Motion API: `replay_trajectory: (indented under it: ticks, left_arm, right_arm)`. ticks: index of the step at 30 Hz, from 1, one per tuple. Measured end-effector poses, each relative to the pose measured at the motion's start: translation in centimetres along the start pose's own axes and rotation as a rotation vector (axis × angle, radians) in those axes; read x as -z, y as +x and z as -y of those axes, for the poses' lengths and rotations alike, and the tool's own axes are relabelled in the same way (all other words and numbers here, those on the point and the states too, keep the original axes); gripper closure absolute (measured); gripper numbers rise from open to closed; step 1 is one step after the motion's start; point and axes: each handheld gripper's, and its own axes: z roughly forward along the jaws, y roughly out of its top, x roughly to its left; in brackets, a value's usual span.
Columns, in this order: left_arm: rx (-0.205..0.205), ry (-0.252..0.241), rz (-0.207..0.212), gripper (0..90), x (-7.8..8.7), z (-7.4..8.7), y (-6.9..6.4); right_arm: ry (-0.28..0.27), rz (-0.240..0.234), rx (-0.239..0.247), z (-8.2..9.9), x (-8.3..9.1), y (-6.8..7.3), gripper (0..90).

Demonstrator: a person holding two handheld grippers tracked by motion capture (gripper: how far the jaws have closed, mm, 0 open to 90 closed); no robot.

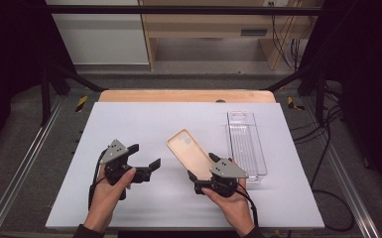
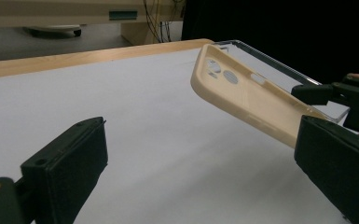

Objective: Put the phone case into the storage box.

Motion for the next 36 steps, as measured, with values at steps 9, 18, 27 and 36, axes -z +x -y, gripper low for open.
replay_trajectory:
  ticks: [9,18,27,36]
  left_arm:
    - [-0.024,0.022,0.010,2.1,-1.1,-1.4,-0.8]
    - [-0.018,0.030,0.024,2.1,-2.0,-1.3,-1.5]
    - [0.004,0.030,0.006,1.9,-1.9,-0.9,-1.9]
    - [0.056,0.038,0.009,2.7,-2.5,-0.9,-1.5]
  right_arm:
    - [-0.030,0.016,0.015,0.0,0.0,0.5,12.6]
    - [-0.046,0.027,0.007,0.1,0.5,0.3,12.7]
    - [-0.060,0.029,0.005,0.3,0.6,0.3,12.7]
    - [-0.078,0.033,0.010,0.2,0.7,0.5,12.7]
